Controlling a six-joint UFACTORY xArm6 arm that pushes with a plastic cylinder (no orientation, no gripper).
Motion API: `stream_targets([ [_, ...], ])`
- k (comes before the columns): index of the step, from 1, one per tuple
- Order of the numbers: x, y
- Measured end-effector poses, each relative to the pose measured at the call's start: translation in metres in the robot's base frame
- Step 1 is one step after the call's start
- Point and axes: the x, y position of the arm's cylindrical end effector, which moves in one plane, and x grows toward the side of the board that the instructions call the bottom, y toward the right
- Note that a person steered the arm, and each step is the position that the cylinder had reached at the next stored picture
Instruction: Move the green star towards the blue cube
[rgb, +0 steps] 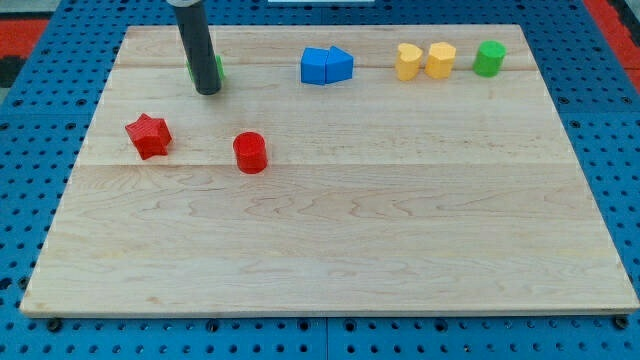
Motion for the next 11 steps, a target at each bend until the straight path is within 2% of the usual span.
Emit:
stream_targets([
  [2, -0.009, -0.071],
  [3, -0.021, -0.061],
  [4, -0.042, -0.025],
  [5, -0.061, -0.045],
  [6, -0.057, -0.001],
  [7, -0.026, 0.002],
  [9, -0.014, 0.011],
  [10, 0.037, -0.014],
  [11, 0.074, 0.044],
])
